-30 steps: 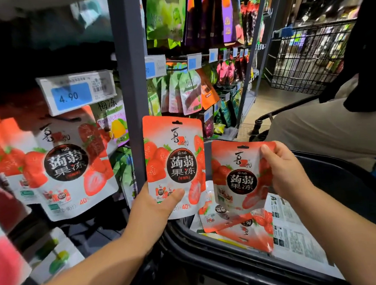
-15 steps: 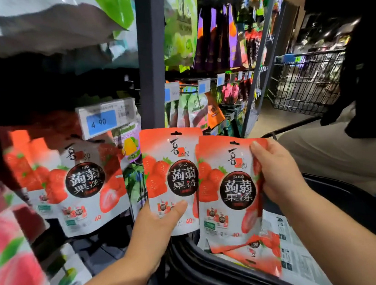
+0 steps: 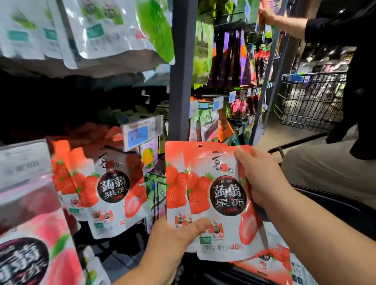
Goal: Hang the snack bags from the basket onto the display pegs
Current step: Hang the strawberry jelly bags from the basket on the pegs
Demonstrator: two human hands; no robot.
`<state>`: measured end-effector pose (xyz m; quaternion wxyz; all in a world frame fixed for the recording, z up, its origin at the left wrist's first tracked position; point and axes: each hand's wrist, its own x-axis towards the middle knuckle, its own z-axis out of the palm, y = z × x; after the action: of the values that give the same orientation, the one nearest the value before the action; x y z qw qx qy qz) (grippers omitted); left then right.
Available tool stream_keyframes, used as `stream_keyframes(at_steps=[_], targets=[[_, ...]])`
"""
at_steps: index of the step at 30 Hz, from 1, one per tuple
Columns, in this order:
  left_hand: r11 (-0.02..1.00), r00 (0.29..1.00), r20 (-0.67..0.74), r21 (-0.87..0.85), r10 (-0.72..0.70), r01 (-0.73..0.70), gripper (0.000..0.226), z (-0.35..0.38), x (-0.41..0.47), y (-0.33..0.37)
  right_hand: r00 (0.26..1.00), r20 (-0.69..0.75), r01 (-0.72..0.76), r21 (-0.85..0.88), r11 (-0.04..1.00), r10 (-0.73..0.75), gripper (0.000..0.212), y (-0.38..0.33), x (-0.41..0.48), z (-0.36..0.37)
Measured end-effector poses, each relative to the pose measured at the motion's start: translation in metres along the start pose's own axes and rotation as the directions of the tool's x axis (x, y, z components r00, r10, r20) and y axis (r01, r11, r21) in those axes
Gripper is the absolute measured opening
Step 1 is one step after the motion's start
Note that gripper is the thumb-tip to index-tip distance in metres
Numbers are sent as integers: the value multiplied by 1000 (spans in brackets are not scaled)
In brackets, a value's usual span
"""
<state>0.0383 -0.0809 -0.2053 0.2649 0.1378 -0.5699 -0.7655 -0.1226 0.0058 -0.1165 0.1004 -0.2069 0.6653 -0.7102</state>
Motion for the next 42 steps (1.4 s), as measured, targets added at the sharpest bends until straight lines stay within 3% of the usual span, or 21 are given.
stream_keyframes(at_steps=[3, 6, 7, 10, 12, 14, 19, 24, 30, 42], targets=[[1000, 998, -56, -29, -11, 9, 32, -5, -3, 4, 996, 66, 67, -24, 997, -65, 51, -7, -9, 6], [999, 994, -110, -34, 0, -3, 35, -11, -6, 8, 983, 170, 62, 36, 997, -68, 29, -7, -18, 3], [1000, 992, -128, -28, 2, -6, 32, -12, -6, 9, 975, 215, 51, 46, 998, -59, 31, -6, -24, 2], [1000, 980, -198, -26, 7, -13, 27, -17, -8, 12, 938, 345, 16, -46, 999, 0, 70, 11, -40, -5], [999, 974, -225, -32, 9, -16, 28, -19, -10, 15, 903, 419, -29, -163, 986, 96, 79, 24, -54, -5], [1000, 971, -239, -24, 14, -21, 26, -20, -13, 19, 896, 418, -69, -199, 978, 148, 84, 35, -63, -4], [1000, 967, -254, -20, 15, -20, 18, -26, -23, 29, 921, 376, -71, -110, 991, 108, 83, 46, -64, 3], [995, 940, -341, 97, 29, 4, 2, -40, -30, 32, 923, 373, -87, -33, 996, 93, 94, 55, -61, -2], [971, 908, -409, 240, 95, 6, 12, -58, -40, 29, 914, 402, -55, -21, 998, 59, 89, 55, -64, -5], [982, 861, -498, 189, 104, -9, 9, -64, -36, 28, 923, 381, -22, -69, 997, 46, 82, 66, -61, 1]])
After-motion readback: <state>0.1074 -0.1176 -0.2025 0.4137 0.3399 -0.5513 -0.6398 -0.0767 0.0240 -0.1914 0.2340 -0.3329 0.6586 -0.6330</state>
